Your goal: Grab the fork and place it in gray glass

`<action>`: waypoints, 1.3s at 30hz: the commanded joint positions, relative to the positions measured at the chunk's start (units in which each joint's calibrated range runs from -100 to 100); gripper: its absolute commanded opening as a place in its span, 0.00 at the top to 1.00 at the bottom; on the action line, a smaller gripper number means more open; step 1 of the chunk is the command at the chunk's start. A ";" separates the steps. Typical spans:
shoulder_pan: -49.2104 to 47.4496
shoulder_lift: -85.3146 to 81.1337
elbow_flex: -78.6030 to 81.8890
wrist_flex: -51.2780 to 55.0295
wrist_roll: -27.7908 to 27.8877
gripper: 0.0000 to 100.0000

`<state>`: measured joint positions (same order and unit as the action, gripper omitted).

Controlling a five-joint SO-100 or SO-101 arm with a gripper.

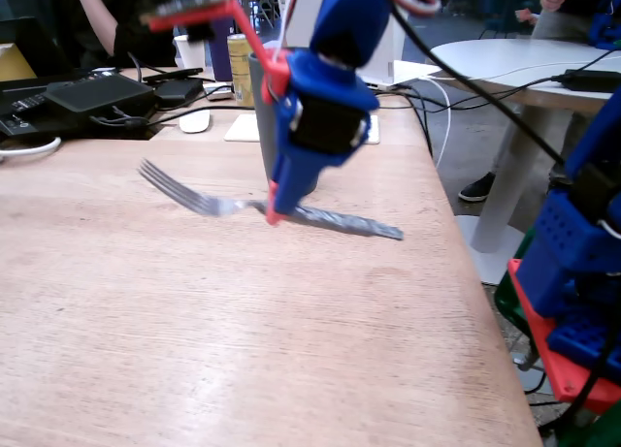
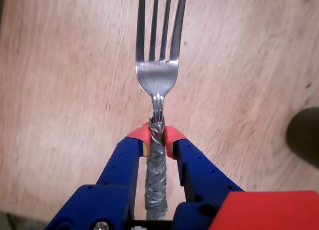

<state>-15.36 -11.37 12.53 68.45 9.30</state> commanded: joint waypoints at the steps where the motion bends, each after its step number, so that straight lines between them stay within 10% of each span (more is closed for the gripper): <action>1: 0.47 -3.04 -14.19 -0.14 -0.20 1.00; 17: 28.39 -2.09 -32.21 -30.52 0.44 1.00; 39: 39.39 6.74 -15.60 -54.41 -0.20 1.00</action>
<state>25.32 -4.71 -2.71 15.61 9.35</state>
